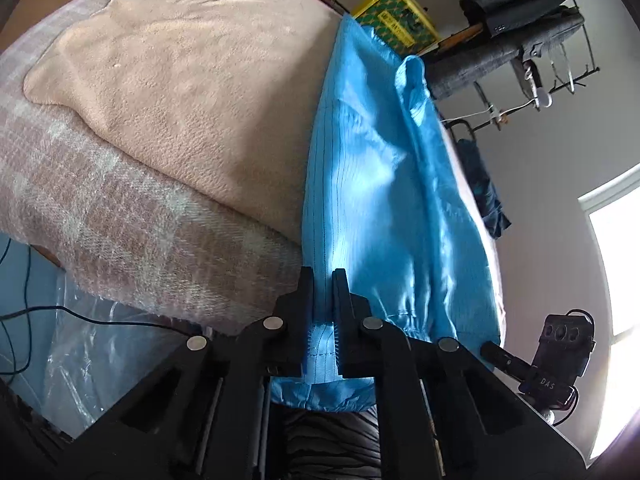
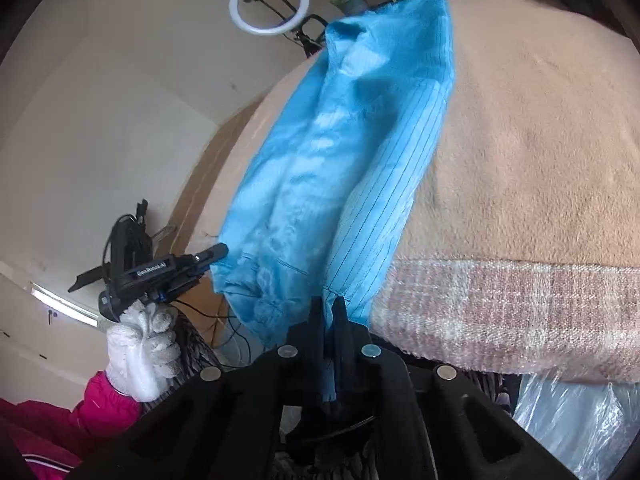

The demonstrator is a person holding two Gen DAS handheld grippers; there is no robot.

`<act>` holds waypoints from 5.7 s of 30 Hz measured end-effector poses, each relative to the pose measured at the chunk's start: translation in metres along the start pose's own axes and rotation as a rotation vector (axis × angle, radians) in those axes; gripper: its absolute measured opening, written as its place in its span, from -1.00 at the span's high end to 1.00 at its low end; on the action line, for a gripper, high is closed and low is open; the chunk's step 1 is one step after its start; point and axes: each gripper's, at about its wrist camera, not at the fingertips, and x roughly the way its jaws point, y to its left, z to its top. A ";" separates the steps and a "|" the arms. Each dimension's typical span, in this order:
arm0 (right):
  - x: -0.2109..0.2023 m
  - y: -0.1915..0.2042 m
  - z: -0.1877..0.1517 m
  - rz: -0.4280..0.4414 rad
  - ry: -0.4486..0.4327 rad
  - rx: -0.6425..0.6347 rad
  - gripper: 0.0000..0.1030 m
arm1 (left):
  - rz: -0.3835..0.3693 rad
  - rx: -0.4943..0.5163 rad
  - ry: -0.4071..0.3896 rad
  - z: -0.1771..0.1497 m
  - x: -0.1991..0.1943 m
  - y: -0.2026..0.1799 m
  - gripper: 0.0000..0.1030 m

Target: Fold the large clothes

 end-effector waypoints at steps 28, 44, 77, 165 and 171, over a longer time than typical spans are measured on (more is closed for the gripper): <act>0.048 -0.021 0.014 0.152 0.226 0.104 0.90 | -0.079 0.039 0.183 -0.006 0.001 -0.003 0.91; 0.013 -0.010 0.070 0.308 0.051 0.150 0.93 | -0.266 -0.011 0.083 0.056 -0.019 -0.055 0.94; 0.096 -0.088 0.248 -0.019 0.017 0.228 0.95 | 0.035 -0.025 0.007 0.200 0.134 -0.058 0.94; -0.108 0.161 0.182 -0.670 -0.390 -0.447 -0.49 | 0.349 0.670 -0.394 0.116 -0.114 -0.260 0.04; -0.142 0.191 0.184 -0.678 -0.468 -0.516 -0.62 | 0.361 0.718 -0.479 0.116 -0.142 -0.299 0.00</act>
